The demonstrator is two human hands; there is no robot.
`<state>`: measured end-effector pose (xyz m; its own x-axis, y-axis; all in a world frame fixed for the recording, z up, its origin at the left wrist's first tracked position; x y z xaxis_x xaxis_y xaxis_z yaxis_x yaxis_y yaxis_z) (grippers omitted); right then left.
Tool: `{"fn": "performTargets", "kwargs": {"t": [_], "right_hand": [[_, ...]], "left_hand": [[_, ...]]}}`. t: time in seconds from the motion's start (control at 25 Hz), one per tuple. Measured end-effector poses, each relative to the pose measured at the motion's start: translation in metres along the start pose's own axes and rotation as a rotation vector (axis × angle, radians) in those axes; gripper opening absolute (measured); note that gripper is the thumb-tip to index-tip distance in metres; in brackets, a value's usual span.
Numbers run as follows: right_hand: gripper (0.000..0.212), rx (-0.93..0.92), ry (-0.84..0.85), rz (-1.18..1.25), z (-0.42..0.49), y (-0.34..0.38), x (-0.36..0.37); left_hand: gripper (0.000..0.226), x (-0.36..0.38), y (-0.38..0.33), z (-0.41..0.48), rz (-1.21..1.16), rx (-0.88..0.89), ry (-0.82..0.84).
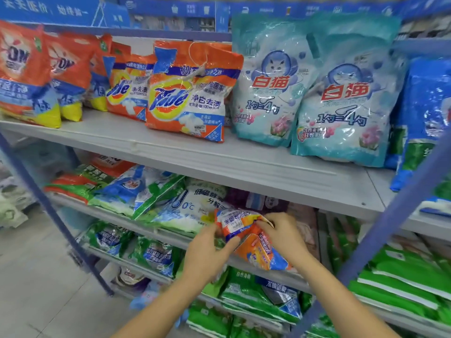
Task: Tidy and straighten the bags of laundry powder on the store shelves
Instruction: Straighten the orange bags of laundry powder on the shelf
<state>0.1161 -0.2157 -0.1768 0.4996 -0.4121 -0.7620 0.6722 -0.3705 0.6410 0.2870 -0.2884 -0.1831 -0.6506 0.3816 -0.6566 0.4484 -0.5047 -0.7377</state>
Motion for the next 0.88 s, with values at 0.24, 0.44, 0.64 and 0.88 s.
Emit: {"fn": "performTargets", "kwargs": {"t": [0.24, 0.44, 0.64, 0.88], "right_hand": [[0.032, -0.089, 0.044, 0.245, -0.043, 0.017, -0.027], [0.049, -0.199, 0.26, 0.276, -0.083, 0.032, -0.066], [0.007, -0.316, -0.002, 0.45, -0.065, 0.055, -0.123], [0.039, -0.439, 0.419, 0.381, -0.018, 0.109, -0.118]], "left_hand": [[0.012, -0.014, -0.034, 0.002, -0.726, -0.441, 0.116], [0.009, -0.054, -0.096, 0.014, -0.636, -0.152, 0.334], [0.005, -0.089, -0.139, 0.033, -0.263, -0.041, 0.551], [0.006, -0.128, -0.191, 0.047, 0.076, 0.332, 0.763]]}}
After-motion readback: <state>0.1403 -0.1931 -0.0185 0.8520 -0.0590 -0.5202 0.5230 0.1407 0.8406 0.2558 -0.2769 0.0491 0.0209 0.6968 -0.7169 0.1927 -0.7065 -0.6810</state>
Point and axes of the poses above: each hand's wrist, its own z-axis towards the middle knuckle, its own x-axis out of the palm, y = z × x, the point moved 3 cm from there along z, towards the middle knuckle, and after that the axes turned 2 degrees about y, right-handed, at the moved point
